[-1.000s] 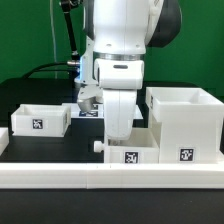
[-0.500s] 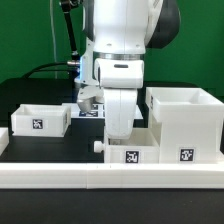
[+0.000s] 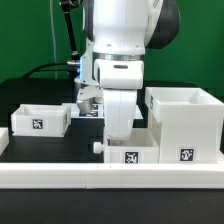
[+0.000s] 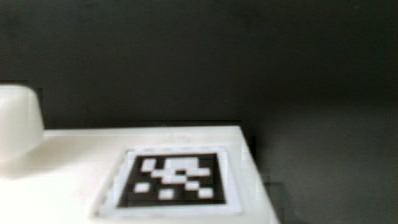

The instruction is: Assemble drawer

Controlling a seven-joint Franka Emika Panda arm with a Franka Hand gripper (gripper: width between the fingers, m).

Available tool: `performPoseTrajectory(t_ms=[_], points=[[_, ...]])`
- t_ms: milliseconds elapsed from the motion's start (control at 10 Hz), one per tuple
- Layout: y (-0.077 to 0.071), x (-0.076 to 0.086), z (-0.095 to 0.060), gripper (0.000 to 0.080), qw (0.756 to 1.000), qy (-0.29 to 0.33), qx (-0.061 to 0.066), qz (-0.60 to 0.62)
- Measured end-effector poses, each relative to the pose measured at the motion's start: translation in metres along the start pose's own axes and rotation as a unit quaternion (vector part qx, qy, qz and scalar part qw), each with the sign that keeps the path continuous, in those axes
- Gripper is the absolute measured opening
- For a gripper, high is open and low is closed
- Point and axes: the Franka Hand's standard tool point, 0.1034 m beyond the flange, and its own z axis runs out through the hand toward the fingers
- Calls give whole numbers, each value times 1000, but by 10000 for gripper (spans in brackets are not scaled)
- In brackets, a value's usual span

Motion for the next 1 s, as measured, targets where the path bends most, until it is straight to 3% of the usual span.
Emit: performPoseTrajectory(t_ms=[500,800,1000], points=[[0,2,0,42,1000,-3,2,-2],[-1,0,0,42,1000,-6,17,3],[-2,0,0,42,1000,-6,16,3]])
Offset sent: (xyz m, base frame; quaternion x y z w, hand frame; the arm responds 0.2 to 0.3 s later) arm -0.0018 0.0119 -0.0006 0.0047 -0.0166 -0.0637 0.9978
